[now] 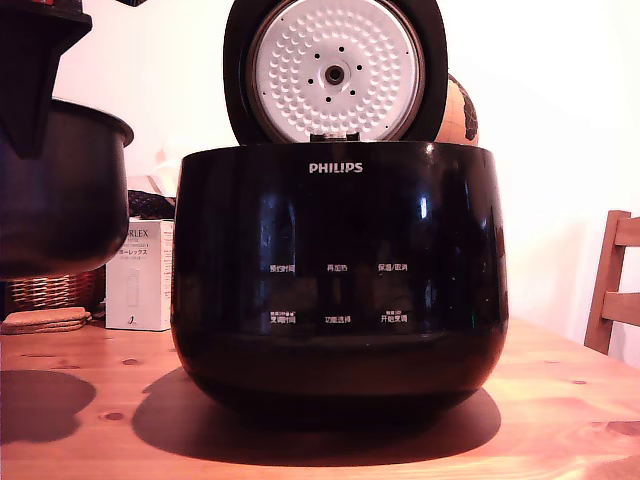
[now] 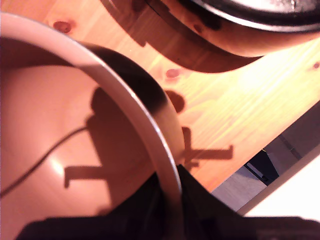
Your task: Place the pot you are holding inside the rice cooker
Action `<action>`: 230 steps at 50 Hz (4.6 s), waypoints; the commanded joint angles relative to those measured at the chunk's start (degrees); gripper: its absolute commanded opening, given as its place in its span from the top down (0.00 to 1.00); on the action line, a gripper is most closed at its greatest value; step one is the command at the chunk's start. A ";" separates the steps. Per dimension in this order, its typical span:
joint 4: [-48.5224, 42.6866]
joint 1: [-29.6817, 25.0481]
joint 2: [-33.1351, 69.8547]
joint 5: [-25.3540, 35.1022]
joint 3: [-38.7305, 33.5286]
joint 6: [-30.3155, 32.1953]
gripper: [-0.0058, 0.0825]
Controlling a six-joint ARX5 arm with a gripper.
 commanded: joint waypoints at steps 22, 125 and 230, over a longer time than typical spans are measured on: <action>0.33 -0.17 -1.46 -1.40 1.03 -0.17 0.96; 9.73 -20.96 7.89 0.98 22.95 23.85 0.96; 0.31 -15.91 26.86 12.13 32.04 28.52 0.96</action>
